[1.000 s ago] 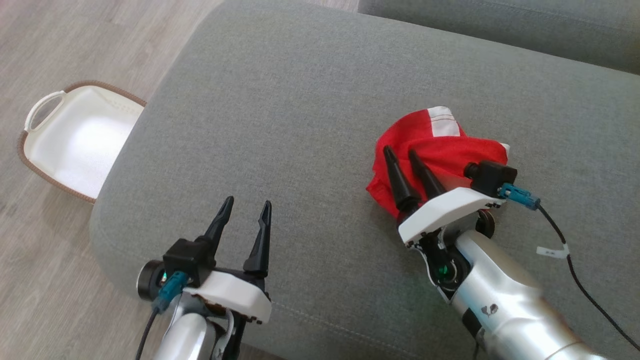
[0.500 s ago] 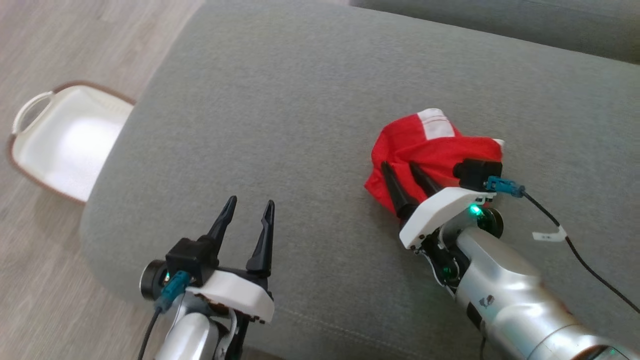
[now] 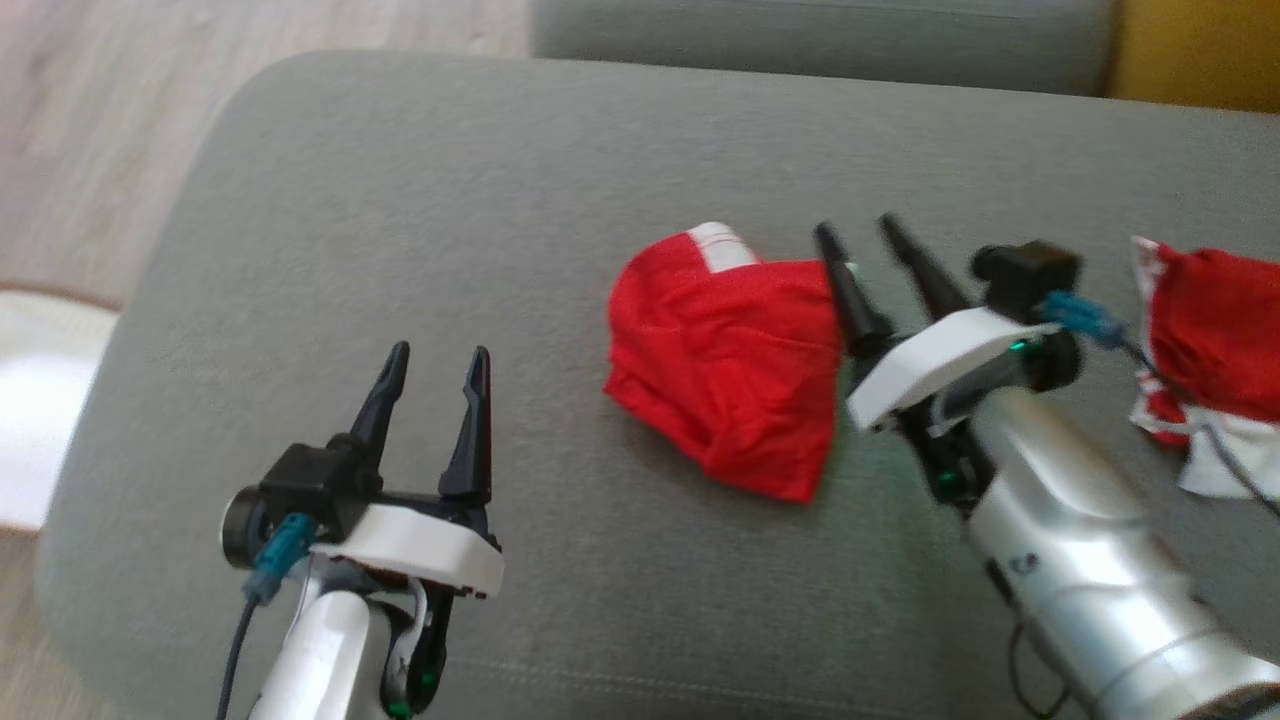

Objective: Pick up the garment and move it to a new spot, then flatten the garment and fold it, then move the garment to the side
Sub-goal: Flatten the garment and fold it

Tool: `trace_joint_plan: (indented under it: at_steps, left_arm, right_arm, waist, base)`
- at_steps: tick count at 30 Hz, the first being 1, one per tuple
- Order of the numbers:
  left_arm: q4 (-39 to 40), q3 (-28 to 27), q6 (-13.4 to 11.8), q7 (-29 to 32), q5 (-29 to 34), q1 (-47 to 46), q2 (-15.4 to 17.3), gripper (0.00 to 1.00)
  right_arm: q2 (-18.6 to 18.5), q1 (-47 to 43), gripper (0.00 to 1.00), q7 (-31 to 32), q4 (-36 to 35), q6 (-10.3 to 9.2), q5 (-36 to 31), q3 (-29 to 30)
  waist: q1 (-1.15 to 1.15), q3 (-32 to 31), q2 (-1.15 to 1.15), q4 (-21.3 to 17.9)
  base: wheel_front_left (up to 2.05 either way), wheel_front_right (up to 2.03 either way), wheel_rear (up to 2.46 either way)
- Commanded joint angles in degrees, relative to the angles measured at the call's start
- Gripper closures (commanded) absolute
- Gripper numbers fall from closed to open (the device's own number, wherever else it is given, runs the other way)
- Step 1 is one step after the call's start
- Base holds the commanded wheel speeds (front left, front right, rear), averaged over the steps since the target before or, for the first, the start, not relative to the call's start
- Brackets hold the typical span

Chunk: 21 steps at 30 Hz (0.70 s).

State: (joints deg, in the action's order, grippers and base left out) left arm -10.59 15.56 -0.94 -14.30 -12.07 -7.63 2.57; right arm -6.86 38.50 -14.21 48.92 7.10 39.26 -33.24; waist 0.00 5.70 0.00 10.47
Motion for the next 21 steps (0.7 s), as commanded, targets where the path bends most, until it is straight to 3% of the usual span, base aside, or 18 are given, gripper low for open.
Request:
trace_joint_plan:
  at_steps: [1, 5, 12, 15, 21]
  left_arm:
    - [2.6, -2.6, 0.2, -0.7, 0.3, -2.7, 0.3, 0.00]
    - [3.8, -3.6, 0.3, -0.7, 0.3, -2.8, 0.3, 0.00]
    - [5.8, -4.9, 0.1, -0.7, 0.0, -2.3, 0.3, 0.00]
    - [6.5, -5.2, -0.2, -0.7, -0.2, -2.0, 0.3, 0.00]
    - [6.4, -5.4, -0.9, -0.7, -0.1, -0.7, 0.3, 0.00]
  right_arm:
    - [-0.2, -1.7, 0.00, -0.8, -4.1, 0.39, -4.4, 2.8]
    - [-0.7, -7.4, 0.00, -0.8, -11.6, 0.39, -15.3, 11.0]
    - [2.4, -19.3, 0.00, -0.8, -25.8, 0.39, -29.7, 22.6]
    - [3.2, -23.4, 0.00, -0.8, -30.1, 0.39, -33.5, 24.8]
    - [3.9, -28.1, 0.00, -0.8, -33.6, 0.39, -34.9, 26.8]
  waist:
    - [0.00, -1.0, 0.00, -2.9]
    - [0.00, -1.4, 0.00, -5.4]
    - [0.00, -2.0, 0.00, -8.6]
    - [0.00, -2.1, 0.00, -9.4]
    - [0.00, -1.7, 0.00, -10.4]
  base:
    - [0.00, 0.00, 0.00]
    - [0.00, 0.00, 0.00]
    - [0.00, 0.00, 0.00]
    - [0.00, 0.00, 0.00]
    - [0.00, 0.00, 0.00]
